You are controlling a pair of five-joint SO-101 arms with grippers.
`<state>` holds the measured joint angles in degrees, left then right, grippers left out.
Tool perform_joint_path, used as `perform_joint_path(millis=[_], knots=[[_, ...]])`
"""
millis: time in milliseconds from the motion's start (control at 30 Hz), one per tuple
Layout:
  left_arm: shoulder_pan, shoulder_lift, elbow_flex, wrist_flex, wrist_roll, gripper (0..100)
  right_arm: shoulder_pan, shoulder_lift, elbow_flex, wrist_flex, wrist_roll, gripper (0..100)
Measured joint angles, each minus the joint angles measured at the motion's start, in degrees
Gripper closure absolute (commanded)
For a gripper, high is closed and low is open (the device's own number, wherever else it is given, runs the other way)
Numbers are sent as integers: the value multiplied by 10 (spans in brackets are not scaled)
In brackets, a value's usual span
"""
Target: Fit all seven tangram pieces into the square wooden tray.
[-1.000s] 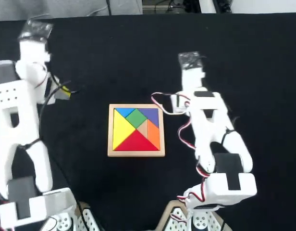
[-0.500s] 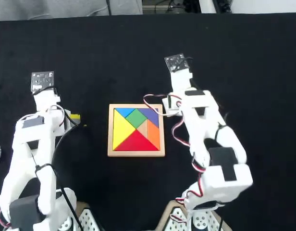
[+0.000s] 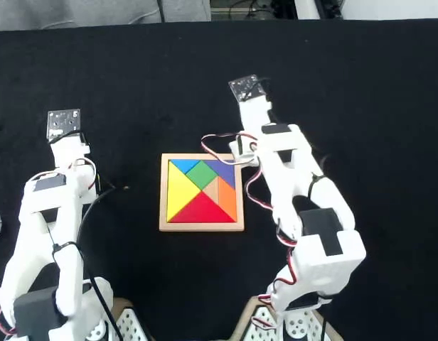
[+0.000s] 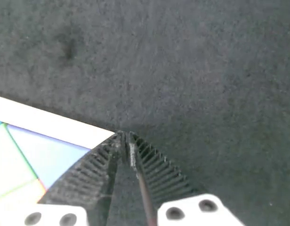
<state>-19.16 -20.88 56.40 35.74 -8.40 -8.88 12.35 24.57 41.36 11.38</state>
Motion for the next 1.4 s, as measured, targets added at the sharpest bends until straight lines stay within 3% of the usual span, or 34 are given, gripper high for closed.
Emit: perform_joint_path(millis=[367,533,767,900,1000,1133,1267,1400], knots=[[0,0,0,0,0,936,-1,0,0,0,0,988],[0,0,20,-44,0,931,2,-4,0,6,-2,988],[14,-52,23,-40,49,930,64,-215,33,89,-80,987],[11,-144,1,35,120,930,73,-396,95,103,-66,987],[-2,-248,-45,124,131,930,72,-541,122,107,-51,987],[-4,-415,-98,209,81,889,73,-724,125,164,-47,987],[10,-579,-108,240,11,791,73,-861,76,249,-47,987],[18,-717,-112,278,9,780,73,-935,2,330,-47,987]])
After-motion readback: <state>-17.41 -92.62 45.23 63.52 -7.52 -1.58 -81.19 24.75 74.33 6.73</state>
